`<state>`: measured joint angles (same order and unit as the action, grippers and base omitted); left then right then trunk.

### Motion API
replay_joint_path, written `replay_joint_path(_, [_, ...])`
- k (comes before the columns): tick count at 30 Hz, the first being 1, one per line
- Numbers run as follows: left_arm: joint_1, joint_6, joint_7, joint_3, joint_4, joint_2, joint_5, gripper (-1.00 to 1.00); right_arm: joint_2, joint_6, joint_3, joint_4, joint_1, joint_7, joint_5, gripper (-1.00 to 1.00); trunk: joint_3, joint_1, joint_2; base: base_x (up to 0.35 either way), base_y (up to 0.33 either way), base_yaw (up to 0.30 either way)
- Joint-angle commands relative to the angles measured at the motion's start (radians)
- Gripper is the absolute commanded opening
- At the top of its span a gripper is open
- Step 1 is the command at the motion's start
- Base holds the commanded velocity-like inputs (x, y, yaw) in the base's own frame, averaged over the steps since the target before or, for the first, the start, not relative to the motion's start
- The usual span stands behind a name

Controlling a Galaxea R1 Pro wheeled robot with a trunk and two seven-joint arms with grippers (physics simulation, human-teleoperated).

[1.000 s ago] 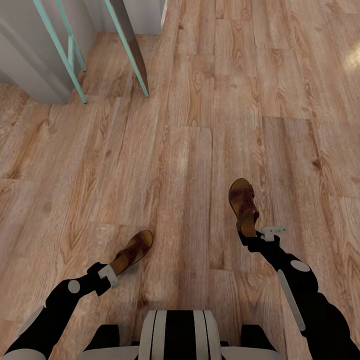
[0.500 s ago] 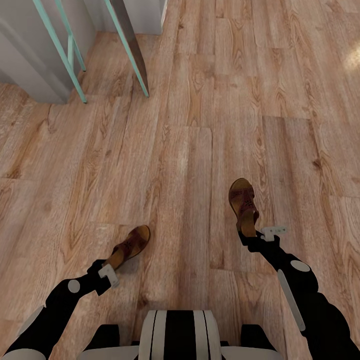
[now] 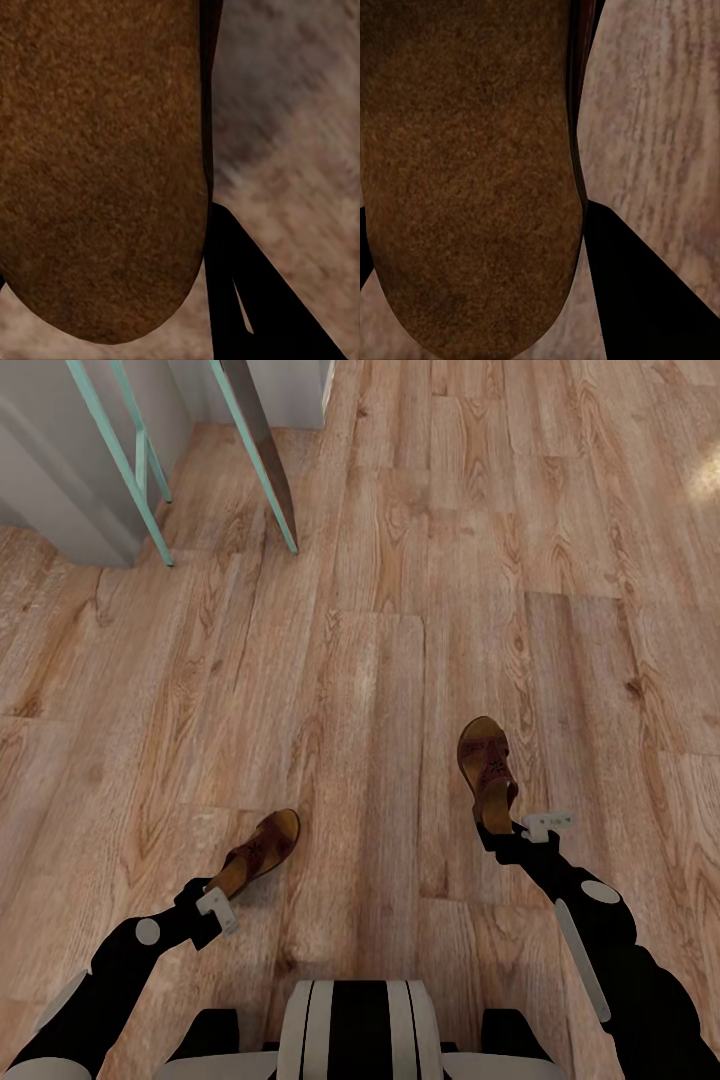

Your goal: Pick up the two gym shoes and the two sandals from the corridor floor and place them onto the hallstand (shoe rack) in the corridor, making sure they are on the rack and not on the floor. Arrange them so the two gym shoes are next to each other and the two sandals are next to each other.

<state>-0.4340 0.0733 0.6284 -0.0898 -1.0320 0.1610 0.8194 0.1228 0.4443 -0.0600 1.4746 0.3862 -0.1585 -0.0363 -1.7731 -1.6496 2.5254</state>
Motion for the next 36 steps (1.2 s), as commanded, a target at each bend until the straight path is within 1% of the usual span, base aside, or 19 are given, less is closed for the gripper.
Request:
replay_joint_path(1, [0.000,0.004,0.008,-0.001,-0.002,0.000,0.005,-1.00,0.000,0.007,-0.001,0.001,0.000,-0.003,-0.007,-1.00,-0.001,0.000,0.000,0.000,0.000,0.000])
replay_joint_path(9, [0.000,0.005,0.008,-0.003,-0.003,0.000,0.004,-1.00,0.000,0.007,-0.001,0.001,0.000,-0.003,-0.007,-1.00,-0.001,0.000,0.000,0.000,0.000,0.000])
replay_joint_path(30, [0.000,0.006,0.007,-0.006,-0.003,-0.001,0.002,-1.00,0.000,0.007,-0.001,0.001,0.000,-0.003,-0.006,-1.00,0.081,0.010,-0.005,0.000,0.000,0.000])
replay_joint_path(33, [0.000,0.006,0.007,-0.016,-0.003,-0.001,0.001,-1.00,0.000,0.007,0.000,0.001,0.000,-0.003,-0.006,-1.00,0.092,0.011,-0.005,0.000,0.000,0.000])
replay_joint_path(36, [0.000,0.005,0.008,-0.041,-0.003,-0.003,0.000,-1.00,0.000,0.007,0.000,0.000,-0.001,-0.003,-0.005,-1.00,0.104,0.012,-0.006,0.000,0.000,0.000])
